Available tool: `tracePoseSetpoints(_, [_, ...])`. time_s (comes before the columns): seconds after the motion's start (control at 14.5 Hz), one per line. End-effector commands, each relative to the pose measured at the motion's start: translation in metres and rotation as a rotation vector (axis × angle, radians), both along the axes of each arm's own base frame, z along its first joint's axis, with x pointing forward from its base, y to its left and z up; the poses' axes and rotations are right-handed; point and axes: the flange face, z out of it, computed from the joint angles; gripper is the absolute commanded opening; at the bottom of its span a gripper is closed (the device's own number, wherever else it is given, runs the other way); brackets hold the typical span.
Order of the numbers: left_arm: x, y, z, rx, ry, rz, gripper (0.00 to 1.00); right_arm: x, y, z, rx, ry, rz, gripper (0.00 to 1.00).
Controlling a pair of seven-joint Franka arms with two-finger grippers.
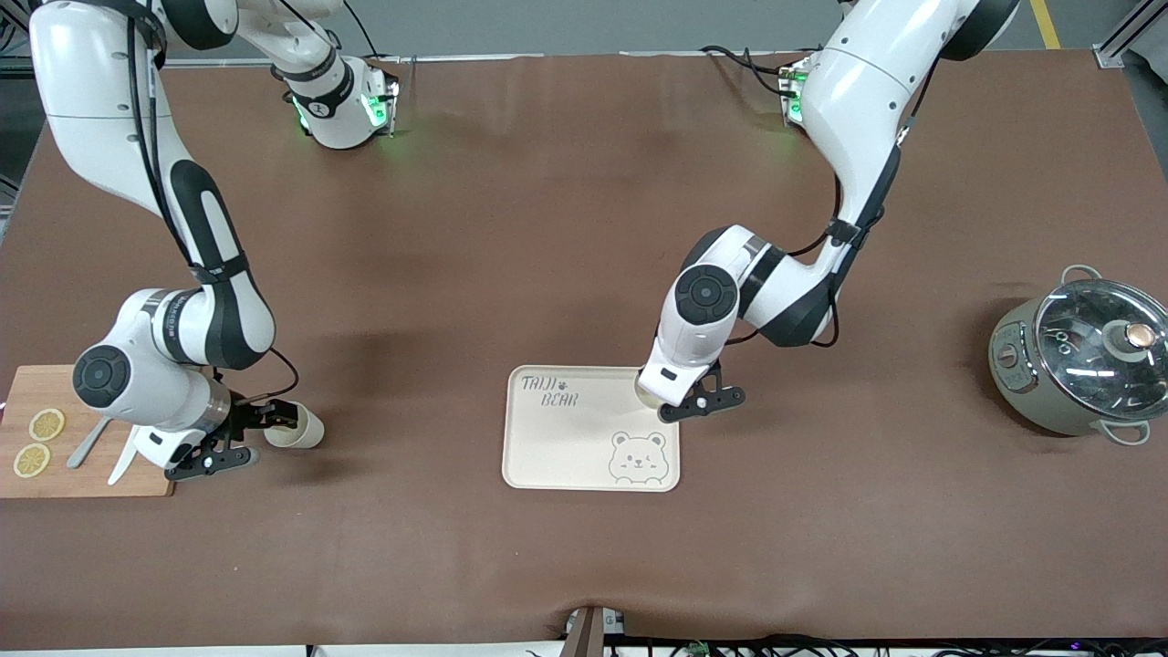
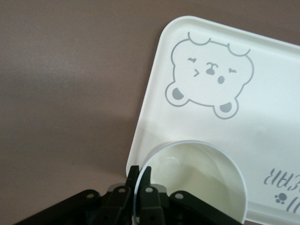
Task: Place white IKEA cup upright on tray with both arms
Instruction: 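Carry the cup toward the tray while the right gripper grasps the other cup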
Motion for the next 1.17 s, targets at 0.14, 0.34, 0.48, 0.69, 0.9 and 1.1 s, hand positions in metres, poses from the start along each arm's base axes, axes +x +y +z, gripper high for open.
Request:
tracePoseSetpoints(0.14, [0.002, -0.016, -0.005, -0.026, -0.061, 0.006, 0.0, -0.007, 0.002, -0.009, 0.005, -0.02, 0.007, 1.0])
tracePoseSetpoints(0.34, [0.003, -0.018, -0.011, -0.041, -0.072, 0.004, 0.0, -0.007, 0.003, -0.009, 0.005, -0.02, 0.009, 1.0])
tracePoseSetpoints(0.48, [0.004, -0.018, -0.016, -0.053, -0.083, 0.004, 0.0, -0.007, 0.005, -0.009, 0.005, -0.019, 0.01, 0.93])
tracePoseSetpoints(0.69, [0.007, -0.016, -0.022, -0.061, -0.097, 0.005, 0.0, -0.008, 0.006, -0.009, 0.004, -0.016, 0.013, 0.61])
tracePoseSetpoints(0.9, [0.01, -0.013, -0.032, -0.064, -0.102, 0.006, 0.0, -0.007, 0.006, -0.009, 0.005, -0.016, 0.013, 0.31])
tracePoseSetpoints(1.1, [0.013, -0.007, -0.033, -0.055, -0.116, 0.008, 0.0, -0.007, 0.006, -0.008, 0.005, -0.016, 0.013, 0.11])
